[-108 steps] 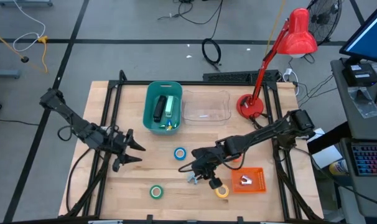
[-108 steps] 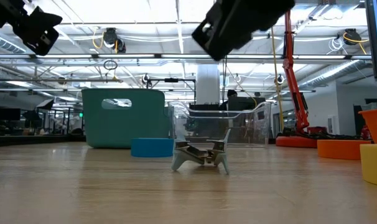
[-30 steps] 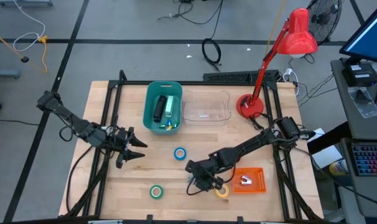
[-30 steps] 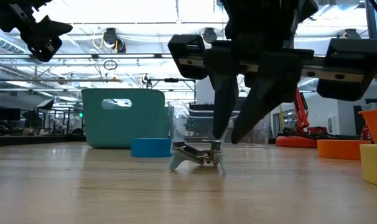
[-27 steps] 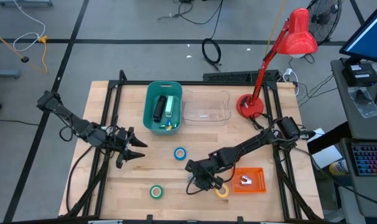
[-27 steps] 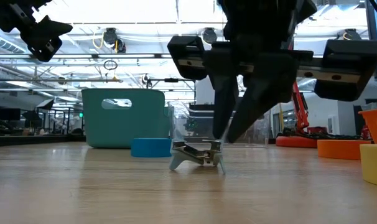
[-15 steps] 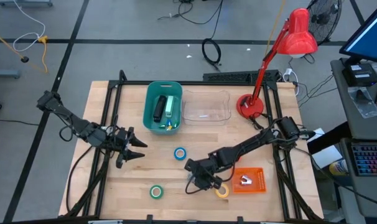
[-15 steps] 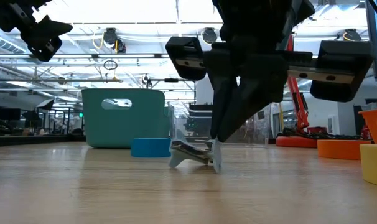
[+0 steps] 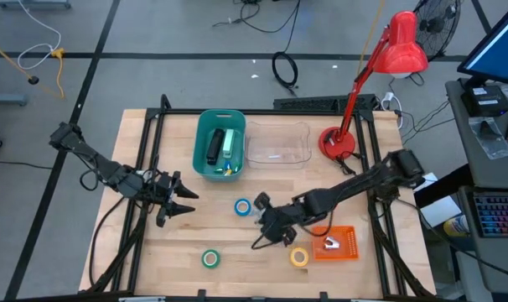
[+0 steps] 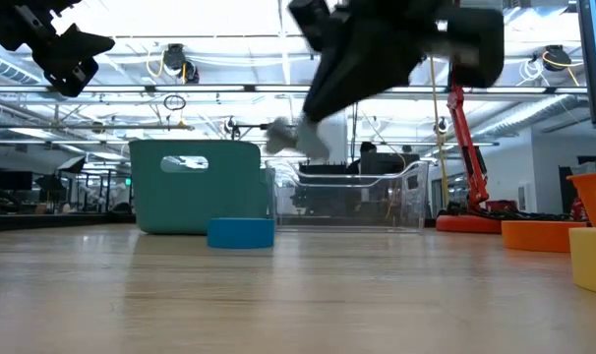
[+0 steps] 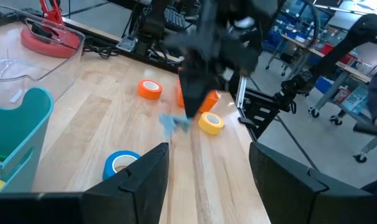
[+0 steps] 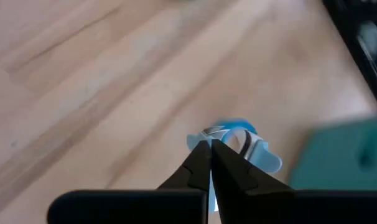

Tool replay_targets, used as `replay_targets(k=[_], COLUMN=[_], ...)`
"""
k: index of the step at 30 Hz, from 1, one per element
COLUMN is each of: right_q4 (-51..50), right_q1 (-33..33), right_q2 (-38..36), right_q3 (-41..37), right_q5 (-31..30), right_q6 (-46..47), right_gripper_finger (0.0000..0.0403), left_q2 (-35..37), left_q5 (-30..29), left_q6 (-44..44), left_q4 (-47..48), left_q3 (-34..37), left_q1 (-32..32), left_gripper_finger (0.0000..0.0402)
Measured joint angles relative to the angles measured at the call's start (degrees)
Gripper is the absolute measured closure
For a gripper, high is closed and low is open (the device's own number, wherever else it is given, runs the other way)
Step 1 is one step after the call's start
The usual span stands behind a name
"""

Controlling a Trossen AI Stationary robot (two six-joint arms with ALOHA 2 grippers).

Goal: Pick and place Stapler, Stapler remover, tape
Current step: Put the light blue staple remover into the orange bin

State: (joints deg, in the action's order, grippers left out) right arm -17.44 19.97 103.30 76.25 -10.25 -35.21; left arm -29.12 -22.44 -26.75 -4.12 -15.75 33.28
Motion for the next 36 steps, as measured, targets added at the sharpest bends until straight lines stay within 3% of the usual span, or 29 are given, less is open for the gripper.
replay_targets(k=[4,9,15,20,27,36], right_q4=[-6.2,-19.2,-33.8,-43.5,-48.1,-45.1], right_q1=[0.1,1.3,3.8,7.9,15.4,22.7], right_q2=[-5.4,-11.8,-16.2,-16.4,-16.4,-16.4], right_q3=[0.1,0.0,0.1,0.0,0.0,-5.3], right_q5=[-2.6,-2.6,5.0,9.2,12.3,6.7], right_q6=[9.3,28.3,53.5,68.1,88.4,113.7], right_gripper_finger=[0.0402,0.0402,0.0403,0.0403,0.0403,0.0403], left_q2=[0.0,0.0,0.0,0.0,0.0,0.0], left_q5=[0.0,0.0,0.0,0.0,0.0,0.0], left_q6=[0.0,0.4,1.2,2.5,2.5,2.7], left_q4=[0.0,-0.1,-0.2,-0.4,-0.4,-0.4], left_q3=[0.0,0.0,0.0,0.0,0.0,0.0], left_q1=[0.0,0.0,0.0,0.0,0.0,0.0], left_gripper_finger=[0.0176,0.0176,0.0176,0.0176,0.0176,0.0176])
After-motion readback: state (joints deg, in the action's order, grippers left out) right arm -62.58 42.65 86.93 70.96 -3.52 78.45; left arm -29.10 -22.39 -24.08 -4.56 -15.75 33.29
